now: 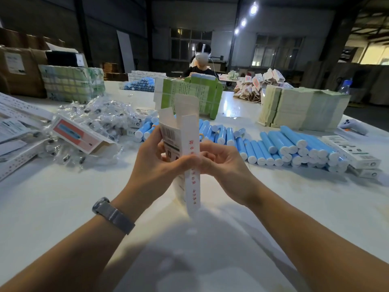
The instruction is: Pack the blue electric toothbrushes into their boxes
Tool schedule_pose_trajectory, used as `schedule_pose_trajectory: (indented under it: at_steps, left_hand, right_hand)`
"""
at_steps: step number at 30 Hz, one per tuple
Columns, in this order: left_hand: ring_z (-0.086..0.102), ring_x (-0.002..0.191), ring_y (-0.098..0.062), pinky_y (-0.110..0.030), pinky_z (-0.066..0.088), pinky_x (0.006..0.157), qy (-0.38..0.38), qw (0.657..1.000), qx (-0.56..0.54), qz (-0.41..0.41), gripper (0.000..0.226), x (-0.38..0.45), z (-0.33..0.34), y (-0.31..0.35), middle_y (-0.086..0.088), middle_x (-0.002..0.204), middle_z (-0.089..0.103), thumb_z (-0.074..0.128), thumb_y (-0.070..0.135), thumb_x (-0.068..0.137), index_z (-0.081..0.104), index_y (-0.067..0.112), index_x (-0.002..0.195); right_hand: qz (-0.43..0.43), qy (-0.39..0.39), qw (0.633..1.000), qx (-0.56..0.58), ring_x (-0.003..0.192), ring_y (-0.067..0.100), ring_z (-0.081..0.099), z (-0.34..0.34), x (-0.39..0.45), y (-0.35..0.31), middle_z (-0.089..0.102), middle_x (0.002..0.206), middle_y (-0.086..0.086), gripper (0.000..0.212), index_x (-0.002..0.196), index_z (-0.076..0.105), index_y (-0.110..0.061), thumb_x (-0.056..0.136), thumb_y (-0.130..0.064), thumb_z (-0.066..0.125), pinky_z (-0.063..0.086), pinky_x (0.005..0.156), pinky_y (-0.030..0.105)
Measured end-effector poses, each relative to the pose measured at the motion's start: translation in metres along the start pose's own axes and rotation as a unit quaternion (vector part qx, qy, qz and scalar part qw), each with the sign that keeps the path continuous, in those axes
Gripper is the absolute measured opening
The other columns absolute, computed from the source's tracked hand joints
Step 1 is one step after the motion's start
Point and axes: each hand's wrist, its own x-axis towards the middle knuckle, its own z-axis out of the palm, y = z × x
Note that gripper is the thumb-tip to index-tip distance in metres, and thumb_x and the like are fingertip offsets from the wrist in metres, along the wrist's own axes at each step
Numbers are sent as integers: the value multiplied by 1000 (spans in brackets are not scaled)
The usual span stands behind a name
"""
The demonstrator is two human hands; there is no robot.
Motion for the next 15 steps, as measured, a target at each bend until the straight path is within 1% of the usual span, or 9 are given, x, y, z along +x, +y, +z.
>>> schedule_pose_trajectory:
  at_steps: [1,3,6,8,10,11,13,14,15]
  left_hand:
    - [72,101,-25,-47,62,81,-9,1000,0,5,56,0,-1,1,-3,108,75,86,44,63,62,26,110]
    - [72,99,-22,-41,62,78,-30,999,18,16,47,-2,0,2,1,108,75,77,40,74,60,29,116]
    - [71,95,-14,-25,58,72,-37,998,52,15,47,-3,5,2,10,105,72,71,35,79,52,31,122]
    - [69,97,-14,-23,57,74,-33,998,48,-4,48,-5,6,-3,10,104,69,71,29,81,47,31,123]
    - [70,101,-18,-29,59,79,-38,999,18,-19,48,-6,5,-5,7,109,68,66,23,84,42,28,125]
    - [71,100,-21,-33,60,80,-47,999,-3,-26,48,-6,5,-6,6,111,69,64,19,85,39,27,126]
    - [74,89,-28,-34,60,75,-60,997,-28,-33,50,-6,6,-7,0,108,70,63,14,85,35,24,125]
    - [74,81,-28,-34,59,72,-58,997,-28,-30,50,-6,7,-8,-2,102,71,65,14,84,35,24,123]
    - [72,76,-27,-33,58,70,-51,998,-24,-26,50,-5,8,-9,-3,97,70,67,15,82,36,24,121]
  right_hand:
    - [-2,10,1000,-14,102,35,67,-3,0,0,69,112,15,34,111,71,-7,86,-29,66,59,81,38]
    - [2,41,998,-41,82,24,67,-9,-1,1,73,92,9,26,94,69,-9,83,-33,65,56,74,37]
    - [10,52,997,-56,60,14,50,-10,0,7,59,65,-2,30,80,65,-11,81,-40,66,46,61,33]
    - [16,20,998,-56,58,15,46,-11,3,10,54,63,1,33,81,66,-11,84,-44,70,44,57,30]
    - [21,6,998,-64,57,14,47,-20,12,12,56,65,2,23,83,69,-16,84,-38,74,43,53,27]
    - [25,31,997,-71,55,12,48,-27,19,14,58,65,1,15,81,70,-19,83,-34,73,43,52,26]
    - [57,161,976,-135,56,8,51,-48,43,25,63,69,-5,7,80,69,-24,84,-30,69,44,57,28]
    - [93,238,942,-217,63,9,56,-61,56,32,67,79,-6,5,85,68,-26,86,-30,66,45,63,30]
    - [142,277,892,-327,76,12,60,-73,69,37,69,95,-2,9,95,67,-29,90,-34,63,45,70,31]
